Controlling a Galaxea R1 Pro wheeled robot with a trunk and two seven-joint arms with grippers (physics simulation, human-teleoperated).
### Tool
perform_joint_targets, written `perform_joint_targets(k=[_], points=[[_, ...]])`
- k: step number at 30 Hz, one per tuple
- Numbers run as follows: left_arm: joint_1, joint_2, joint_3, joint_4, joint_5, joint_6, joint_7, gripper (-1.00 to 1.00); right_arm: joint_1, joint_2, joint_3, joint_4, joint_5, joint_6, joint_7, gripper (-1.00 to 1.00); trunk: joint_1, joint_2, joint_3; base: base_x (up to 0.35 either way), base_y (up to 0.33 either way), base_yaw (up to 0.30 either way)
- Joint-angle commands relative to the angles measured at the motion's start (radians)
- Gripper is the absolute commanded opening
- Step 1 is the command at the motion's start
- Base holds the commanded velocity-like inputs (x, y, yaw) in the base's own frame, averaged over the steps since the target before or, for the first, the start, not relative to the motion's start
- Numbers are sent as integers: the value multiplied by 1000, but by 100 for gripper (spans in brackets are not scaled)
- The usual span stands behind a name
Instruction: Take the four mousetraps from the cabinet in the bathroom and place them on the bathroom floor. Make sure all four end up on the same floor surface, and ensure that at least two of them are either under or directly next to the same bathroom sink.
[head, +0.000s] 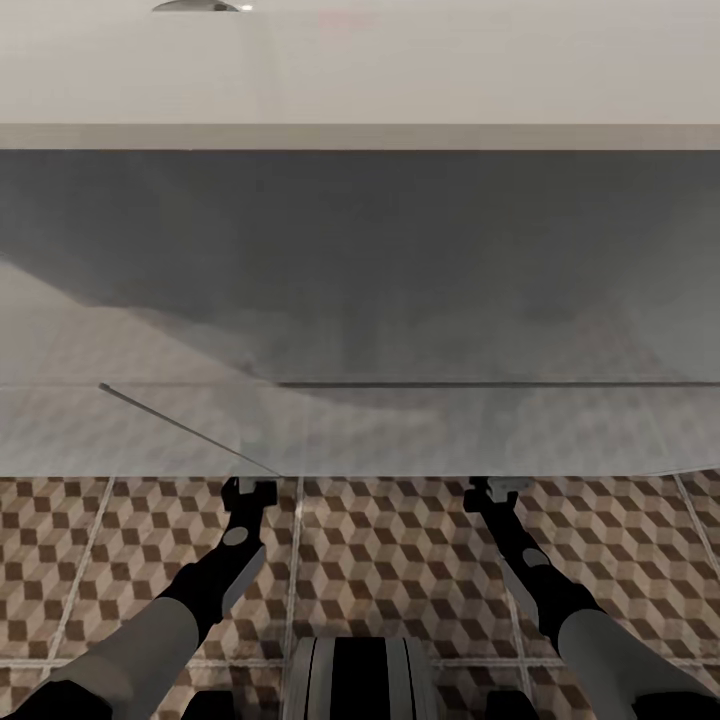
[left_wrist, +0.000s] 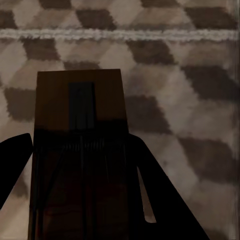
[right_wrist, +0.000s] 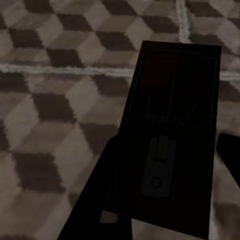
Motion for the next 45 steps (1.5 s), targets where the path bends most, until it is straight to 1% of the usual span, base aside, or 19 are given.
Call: perform_joint_targets(k=[1, 5, 19, 32, 38, 45], points=[[-1, 0, -9, 1, 9, -15, 8, -100, 0, -1, 5, 1, -10, -4, 5, -100, 0, 0, 0, 0, 0, 0], [-1, -2, -10, 1, 8, -32, 8, -100, 0, -1, 4, 1, -11, -5, 5, -100, 0, 0, 0, 0, 0, 0], [-1, -4, -11, 1, 8, -56, 7, -100, -2, -1, 5, 0, -15, 4, 24, -100, 0, 0, 0, 0, 0, 0], [-1, -2, -13, 2, 8, -58, -2, -100, -2, 0, 7, 0, -10, 6, 24, -100, 0, 0, 0, 0, 0, 0], [-1, -3, -27, 2, 9, -57, -7, -100, -2, 3, 7, 0, -9, 6, 21, -100, 0, 0, 0, 0, 0, 0], [-1, -3, -30, 2, 9, -57, -7, -100, -2, 5, 8, 0, -10, 7, 13, -100, 0, 0, 0, 0, 0, 0]])
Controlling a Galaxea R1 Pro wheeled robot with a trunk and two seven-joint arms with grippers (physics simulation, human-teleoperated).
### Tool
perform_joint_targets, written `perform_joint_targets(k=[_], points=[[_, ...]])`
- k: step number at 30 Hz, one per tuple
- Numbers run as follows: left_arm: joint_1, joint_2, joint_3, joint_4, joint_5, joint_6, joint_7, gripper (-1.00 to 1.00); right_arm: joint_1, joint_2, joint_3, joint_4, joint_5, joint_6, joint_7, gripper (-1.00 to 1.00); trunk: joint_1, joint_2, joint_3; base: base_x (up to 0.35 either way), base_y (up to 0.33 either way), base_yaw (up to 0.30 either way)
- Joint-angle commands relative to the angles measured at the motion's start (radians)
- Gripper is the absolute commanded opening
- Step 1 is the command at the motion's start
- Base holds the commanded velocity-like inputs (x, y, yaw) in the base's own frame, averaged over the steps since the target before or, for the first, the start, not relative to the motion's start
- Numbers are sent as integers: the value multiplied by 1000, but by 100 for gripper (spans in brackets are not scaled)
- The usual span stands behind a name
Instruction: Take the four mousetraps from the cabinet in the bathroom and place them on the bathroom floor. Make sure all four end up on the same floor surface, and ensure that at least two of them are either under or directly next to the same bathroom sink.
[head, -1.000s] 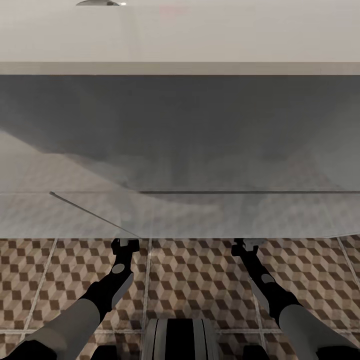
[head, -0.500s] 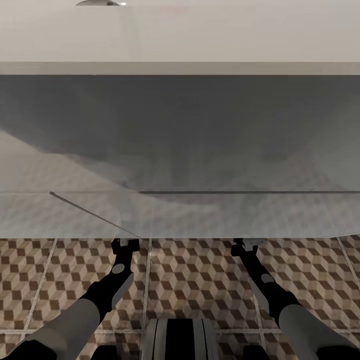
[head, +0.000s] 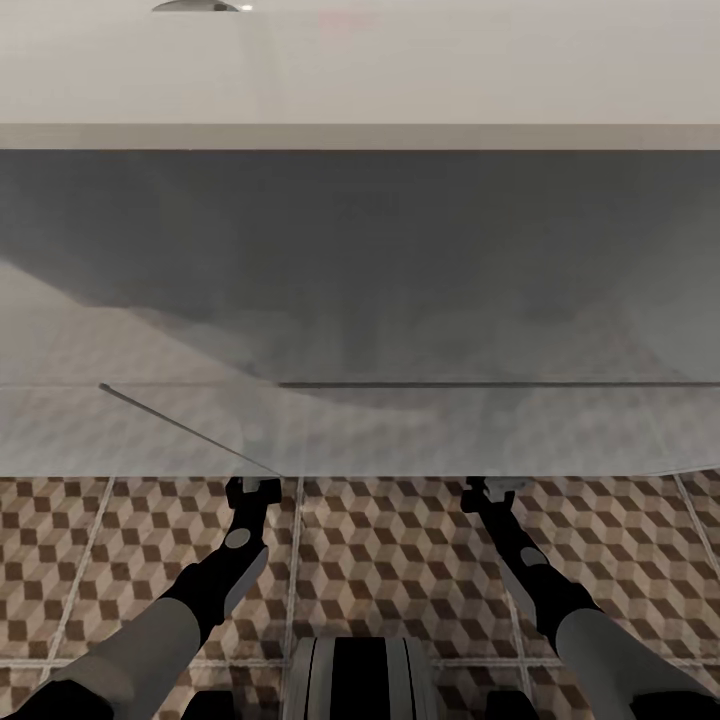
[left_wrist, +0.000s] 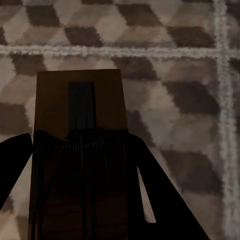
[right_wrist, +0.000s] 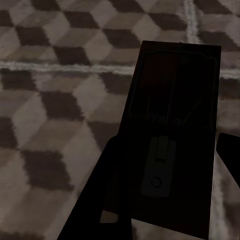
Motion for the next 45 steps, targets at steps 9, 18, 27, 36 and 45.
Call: perform_joint_targets(k=[9, 18, 27, 36, 45], points=[[-1, 2, -8, 1, 8, -3, 8, -100, -1, -1, 4, 1, -13, -3, -1, -100, 0, 0, 0, 0, 0, 0], [-1, 5, -6, 1, 9, -5, 7, -100, -1, 0, 4, 2, -19, 0, -4, -100, 0, 0, 0, 0, 0, 0], [-1, 5, -6, 1, 9, -6, 6, -100, -3, -1, 3, 0, -15, 25, 0, -100, 0, 0, 0, 0, 0, 0], [-1, 3, -5, 1, 8, -6, 6, -100, -4, -1, 2, -2, -14, 29, -1, -100, 0, 0, 0, 0, 0, 0], [-1, 8, -2, 1, 9, -7, 7, -100, -4, -1, 2, -2, -14, 29, -2, -100, 0, 0, 0, 0, 0, 0]])
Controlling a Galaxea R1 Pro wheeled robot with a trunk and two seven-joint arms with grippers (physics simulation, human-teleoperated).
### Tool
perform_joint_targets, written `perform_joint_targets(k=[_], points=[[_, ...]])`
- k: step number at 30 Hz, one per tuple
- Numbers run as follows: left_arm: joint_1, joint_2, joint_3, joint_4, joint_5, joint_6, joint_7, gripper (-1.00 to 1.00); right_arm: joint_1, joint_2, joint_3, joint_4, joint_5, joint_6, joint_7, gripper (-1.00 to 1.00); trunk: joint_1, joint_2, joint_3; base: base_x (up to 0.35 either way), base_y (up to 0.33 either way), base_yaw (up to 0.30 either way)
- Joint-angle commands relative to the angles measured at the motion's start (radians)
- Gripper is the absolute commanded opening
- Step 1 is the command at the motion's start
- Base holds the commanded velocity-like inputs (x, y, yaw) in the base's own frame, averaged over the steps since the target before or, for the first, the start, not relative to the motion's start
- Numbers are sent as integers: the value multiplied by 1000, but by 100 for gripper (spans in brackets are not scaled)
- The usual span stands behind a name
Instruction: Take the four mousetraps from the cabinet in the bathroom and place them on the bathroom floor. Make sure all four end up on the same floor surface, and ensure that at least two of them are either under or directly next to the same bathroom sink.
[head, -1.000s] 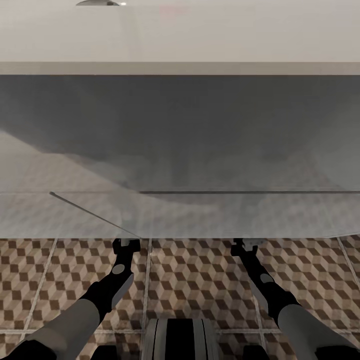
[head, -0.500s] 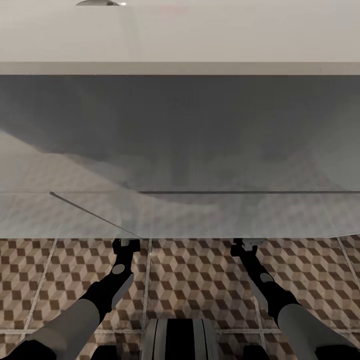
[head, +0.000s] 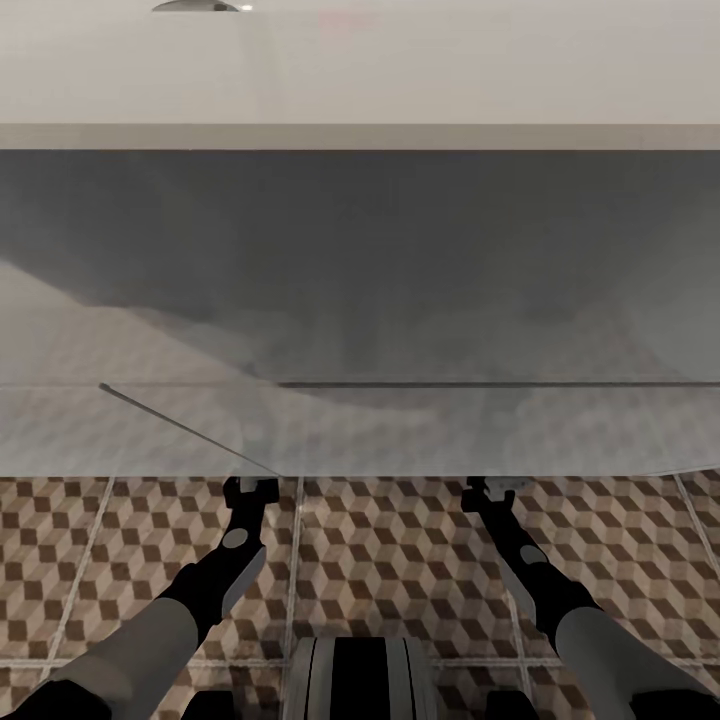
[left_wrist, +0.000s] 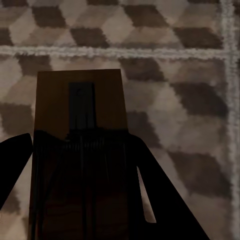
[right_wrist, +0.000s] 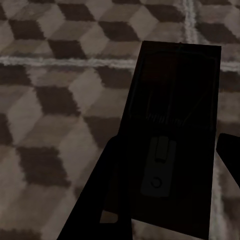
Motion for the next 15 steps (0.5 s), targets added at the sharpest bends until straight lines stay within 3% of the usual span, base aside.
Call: perform_joint_targets(k=[1, 15], points=[[-1, 1, -8, 0, 8, -4, 8, -100, -1, -1, 5, 1, -11, -4, 4, -100, 0, 0, 0, 0, 0, 0], [-1, 3, -6, -1, 8, -5, 9, -100, 0, -1, 5, 1, -10, -4, 4, -100, 0, 0, 0, 0, 0, 0]])
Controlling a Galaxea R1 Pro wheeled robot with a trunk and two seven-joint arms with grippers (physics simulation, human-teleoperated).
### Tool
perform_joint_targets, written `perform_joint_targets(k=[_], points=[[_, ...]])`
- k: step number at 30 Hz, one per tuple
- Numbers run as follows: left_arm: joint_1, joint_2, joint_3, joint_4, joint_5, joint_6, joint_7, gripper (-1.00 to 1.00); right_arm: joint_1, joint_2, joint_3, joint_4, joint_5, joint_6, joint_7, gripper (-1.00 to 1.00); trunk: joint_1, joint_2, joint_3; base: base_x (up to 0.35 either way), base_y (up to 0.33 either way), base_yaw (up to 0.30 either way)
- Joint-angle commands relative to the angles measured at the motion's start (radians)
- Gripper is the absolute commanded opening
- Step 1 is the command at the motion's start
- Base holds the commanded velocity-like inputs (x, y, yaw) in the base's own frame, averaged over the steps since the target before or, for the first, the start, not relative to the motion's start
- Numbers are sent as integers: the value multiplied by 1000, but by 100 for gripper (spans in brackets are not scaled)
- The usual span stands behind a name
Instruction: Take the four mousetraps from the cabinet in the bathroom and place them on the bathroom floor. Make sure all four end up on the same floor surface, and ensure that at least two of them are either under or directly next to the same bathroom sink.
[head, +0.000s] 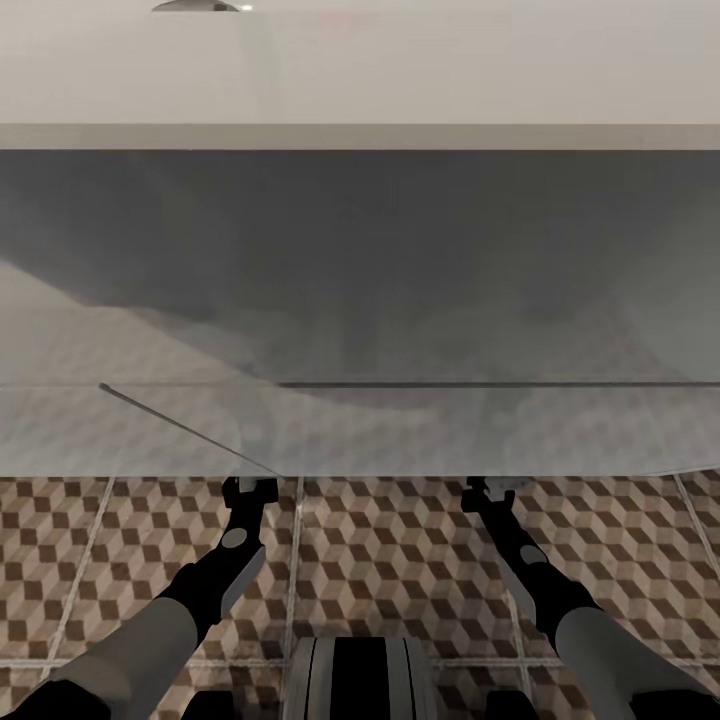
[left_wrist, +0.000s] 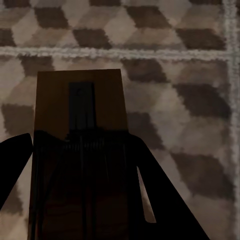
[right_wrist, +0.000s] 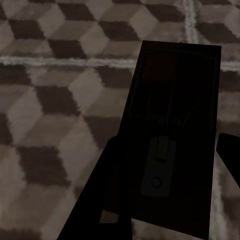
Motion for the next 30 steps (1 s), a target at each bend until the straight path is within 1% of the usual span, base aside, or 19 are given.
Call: perform_joint_targets(k=[1, 30], points=[[-1, 1, -9, 0, 8, -4, 7, -100, 0, -1, 5, 1, -11, -4, 4, -100, 0, 0, 0, 0, 0, 0], [-1, -4, -9, 0, 7, -4, 7, -100, -1, -1, 5, 0, -10, -4, 3, -100, 0, 0, 0, 0, 0, 0]])
